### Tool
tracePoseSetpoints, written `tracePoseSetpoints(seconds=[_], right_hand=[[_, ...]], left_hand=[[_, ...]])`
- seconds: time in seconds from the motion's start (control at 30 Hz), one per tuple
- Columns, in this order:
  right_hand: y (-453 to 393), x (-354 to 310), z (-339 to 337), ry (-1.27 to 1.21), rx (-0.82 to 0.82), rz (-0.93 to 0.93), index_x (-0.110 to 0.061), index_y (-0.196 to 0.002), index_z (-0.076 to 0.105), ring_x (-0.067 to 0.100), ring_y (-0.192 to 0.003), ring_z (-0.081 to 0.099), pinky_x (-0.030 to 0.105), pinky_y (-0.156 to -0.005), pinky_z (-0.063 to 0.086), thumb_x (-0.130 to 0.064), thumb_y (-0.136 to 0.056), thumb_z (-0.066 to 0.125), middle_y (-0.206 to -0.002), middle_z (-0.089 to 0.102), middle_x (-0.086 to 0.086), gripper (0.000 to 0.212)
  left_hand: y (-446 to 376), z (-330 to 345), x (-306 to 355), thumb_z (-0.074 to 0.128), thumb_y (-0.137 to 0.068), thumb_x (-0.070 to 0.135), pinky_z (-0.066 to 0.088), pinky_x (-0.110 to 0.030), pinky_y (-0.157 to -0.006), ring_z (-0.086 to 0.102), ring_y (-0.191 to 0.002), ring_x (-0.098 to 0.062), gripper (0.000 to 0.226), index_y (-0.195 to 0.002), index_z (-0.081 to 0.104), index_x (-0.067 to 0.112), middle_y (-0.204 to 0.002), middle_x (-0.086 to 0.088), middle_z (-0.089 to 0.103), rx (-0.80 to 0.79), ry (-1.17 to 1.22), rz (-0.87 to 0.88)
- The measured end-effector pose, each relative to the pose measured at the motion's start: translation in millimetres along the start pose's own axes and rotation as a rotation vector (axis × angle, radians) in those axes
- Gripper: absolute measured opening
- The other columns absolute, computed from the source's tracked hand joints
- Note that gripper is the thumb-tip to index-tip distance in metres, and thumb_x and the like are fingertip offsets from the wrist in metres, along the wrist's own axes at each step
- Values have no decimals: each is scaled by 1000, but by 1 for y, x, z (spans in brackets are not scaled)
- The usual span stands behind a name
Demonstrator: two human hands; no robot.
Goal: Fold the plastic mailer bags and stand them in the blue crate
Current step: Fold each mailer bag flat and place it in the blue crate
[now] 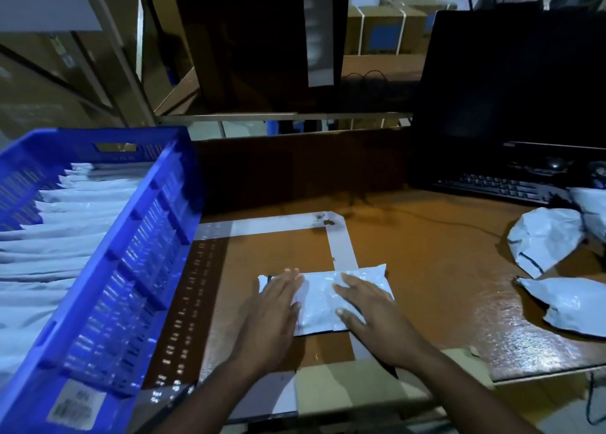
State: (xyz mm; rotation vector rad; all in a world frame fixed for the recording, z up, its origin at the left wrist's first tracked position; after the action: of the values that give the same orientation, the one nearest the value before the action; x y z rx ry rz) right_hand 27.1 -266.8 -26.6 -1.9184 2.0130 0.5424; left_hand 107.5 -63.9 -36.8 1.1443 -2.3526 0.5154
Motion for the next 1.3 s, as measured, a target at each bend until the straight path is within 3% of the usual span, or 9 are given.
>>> tracePoseSetpoints(seconds=[0.1,0.2,0.37,0.47,0.63,0.77,0.9,1.1,1.3], right_hand=[[-1,2,-7,189,65,24,-29,-159,21,4,-152,-4,28,-123,-5,-65,-97,5,-166,7,-13,74],[1,5,7,298,33,28,-27,-161,4,7,-150,-20,36,-124,-10,-68,-89,-20,-167,-6,-8,86],[4,18,7,235,56,121,-44,-158,-2,15,-151,-24,37,-124,-5,-76,-88,-11,-165,-19,-7,78],[11,19,11,239,49,127,-45,-157,-6,12,-149,-26,32,-122,-8,-74,-94,-3,-165,-20,-7,70],[8,22,8,188,45,108,-42,-158,0,8,-149,-24,28,-119,-12,-76,-93,1,-166,-14,-10,74],[6,25,-2,18,4,108,-28,-161,1,4,-151,-16,27,-120,-13,-78,-89,8,-167,-4,-11,87],[4,6,-8,228,53,4,-35,-160,4,2,-149,-20,43,-124,-10,-64,-99,4,-163,-9,-17,67],[-3,-8,25,367,49,-71,-29,-157,28,16,-154,12,48,-120,3,-50,-107,12,-165,19,-4,57],[8,-6,31,418,65,-76,-27,-158,27,17,-154,13,50,-119,9,-49,-107,13,-166,18,-2,57]], left_hand=[[1,0,-10,34,-106,49,-2,-28,-126,-10,-153,1,65,-162,7,28,-166,17,-5,-38,-188,-28],[3,4,-16,13,-100,63,-4,-28,-126,-15,-152,0,74,-162,-2,27,-166,16,-14,-71,-258,-19],[5,2,-19,22,-104,61,0,-28,-127,-14,-152,0,72,-162,-4,26,-165,16,-15,-65,-232,-31],[8,4,-20,12,-99,66,1,-29,-127,-14,-152,0,77,-163,-2,24,-167,13,-12,-83,-263,-19],[7,3,-18,3,-95,67,-5,-28,-126,-16,-152,-1,80,-162,-4,23,-169,9,-10,-106,-304,-23],[7,-2,-13,-1,-93,65,-10,-41,-126,-19,-152,-2,80,-161,-8,23,-169,8,-11,-125,-350,-22],[7,-7,4,10,-98,54,-13,-37,-124,-20,-152,-2,72,-162,-2,22,-167,9,-14,-64,-341,67],[7,14,10,10,-105,50,-3,-43,-125,-13,-154,-7,66,-163,8,18,-170,3,0,-132,-442,152],[17,18,9,19,-107,45,5,-48,-126,-8,-156,-11,63,-162,16,14,-170,0,8,-145,-478,191]])
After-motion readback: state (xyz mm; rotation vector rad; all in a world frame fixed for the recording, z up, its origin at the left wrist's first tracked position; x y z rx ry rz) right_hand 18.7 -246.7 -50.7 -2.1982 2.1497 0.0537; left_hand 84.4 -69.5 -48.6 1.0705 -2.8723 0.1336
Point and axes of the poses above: each hand's wrist, its own y-axis away from the middle knuckle, its own z-axis out of the palm, x = y × z, the point moved 3 cm from there along -y, towards the middle knuckle
